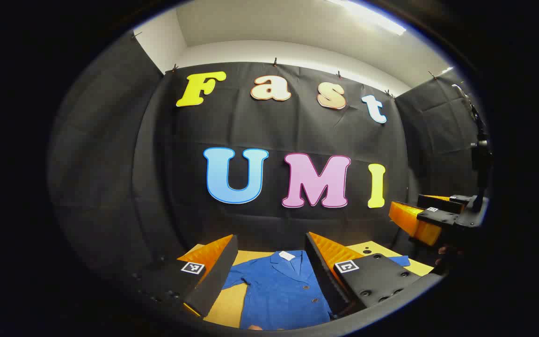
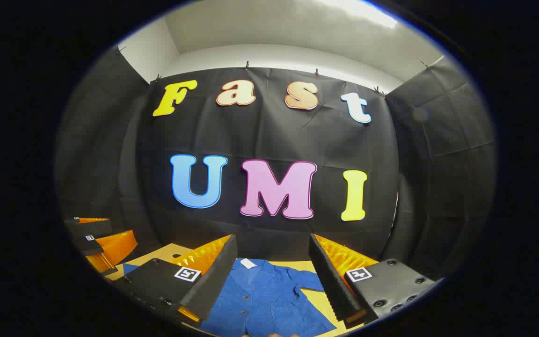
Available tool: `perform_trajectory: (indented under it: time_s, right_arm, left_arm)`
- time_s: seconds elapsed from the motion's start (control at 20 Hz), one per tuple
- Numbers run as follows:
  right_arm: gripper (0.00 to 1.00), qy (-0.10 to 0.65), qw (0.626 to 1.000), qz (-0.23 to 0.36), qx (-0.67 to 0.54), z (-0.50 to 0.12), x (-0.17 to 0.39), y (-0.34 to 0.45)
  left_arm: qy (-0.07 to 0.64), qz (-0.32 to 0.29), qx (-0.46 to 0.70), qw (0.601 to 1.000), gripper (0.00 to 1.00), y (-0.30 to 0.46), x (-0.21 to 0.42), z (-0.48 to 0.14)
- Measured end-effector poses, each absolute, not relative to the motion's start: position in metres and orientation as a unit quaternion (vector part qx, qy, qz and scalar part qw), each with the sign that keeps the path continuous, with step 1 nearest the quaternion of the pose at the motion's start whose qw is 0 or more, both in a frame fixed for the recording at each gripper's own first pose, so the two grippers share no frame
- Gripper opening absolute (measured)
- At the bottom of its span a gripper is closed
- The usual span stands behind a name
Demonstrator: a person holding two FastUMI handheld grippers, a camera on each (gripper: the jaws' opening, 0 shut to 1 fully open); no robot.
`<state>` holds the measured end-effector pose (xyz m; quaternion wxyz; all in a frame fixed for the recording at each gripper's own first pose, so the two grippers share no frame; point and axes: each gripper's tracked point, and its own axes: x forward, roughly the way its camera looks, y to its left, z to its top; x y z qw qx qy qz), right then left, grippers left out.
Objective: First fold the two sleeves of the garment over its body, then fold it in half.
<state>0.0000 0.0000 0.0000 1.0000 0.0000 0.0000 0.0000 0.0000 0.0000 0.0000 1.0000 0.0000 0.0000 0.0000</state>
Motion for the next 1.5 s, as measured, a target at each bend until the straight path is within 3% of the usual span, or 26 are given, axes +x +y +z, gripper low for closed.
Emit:
perform_trajectory:
  time_s: [0.05, 0.1, 0.15, 0.2, 0.3, 0.4, 0.45, 0.75, 0.8, 0.9, 1.0, 1.05, 1.5]
  right_arm:
    - [0.96, 0.002, 1.000, -0.001, 0.003, -0.003, 0.001, -0.002]
    - [0.92, 0.005, 1.000, -0.002, 0.004, -0.005, 0.002, -0.003]
    - [0.96, 0.009, 1.000, -0.003, 0.004, -0.008, 0.002, -0.004]
    - [0.92, 0.012, 1.000, -0.004, 0.003, -0.010, 0.002, -0.005]
    - [0.96, 0.014, 1.000, -0.007, 0.002, -0.011, 0.003, -0.007]
    - [0.92, 0.011, 1.000, -0.010, 0.006, -0.010, 0.004, -0.008]
    - [0.96, 0.011, 1.000, -0.011, 0.008, -0.011, 0.005, -0.009]
    - [0.96, 0.011, 1.000, -0.008, 0.003, -0.011, 0.008, -0.008]
    - [0.92, 0.010, 1.000, -0.007, 0.002, -0.012, 0.007, -0.007]
    - [0.96, 0.013, 1.000, -0.004, 0.005, -0.014, 0.006, -0.006]
    - [0.96, 0.017, 1.000, -0.007, 0.009, -0.016, 0.007, -0.009]
    - [0.92, 0.019, 1.000, -0.009, 0.012, -0.018, 0.008, -0.010]
    - [0.96, 0.039, 0.999, -0.006, 0.009, -0.031, 0.013, -0.012]
  left_arm:
    - [0.001, -0.001, 0.002, 1.000, 0.83, -0.001, 0.003, 0.000]
    - [0.002, -0.002, 0.005, 1.000, 0.83, -0.001, 0.005, 0.000]
    - [0.002, -0.004, 0.008, 1.000, 0.83, -0.002, 0.007, 0.000]
    - [0.003, -0.007, 0.011, 1.000, 0.83, -0.003, 0.009, 0.000]
    - [0.004, -0.011, 0.015, 1.000, 0.83, -0.004, 0.012, -0.001]
    - [0.003, -0.013, 0.015, 1.000, 0.83, -0.006, 0.014, 0.000]
    - [0.003, -0.014, 0.014, 1.000, 0.83, -0.006, 0.015, 0.001]
    - [0.000, -0.012, 0.014, 1.000, 0.83, -0.007, 0.018, 0.003]
    - [-0.002, -0.011, 0.015, 1.000, 0.83, -0.006, 0.018, 0.003]
    - [-0.003, -0.010, 0.013, 1.000, 0.83, -0.006, 0.019, 0.003]
    - [0.000, -0.011, 0.012, 1.000, 0.83, -0.007, 0.018, 0.002]
    - [0.000, -0.011, 0.010, 1.000, 0.83, -0.007, 0.019, 0.001]
    - [0.012, -0.005, 0.009, 1.000, 0.83, -0.008, 0.023, -0.006]
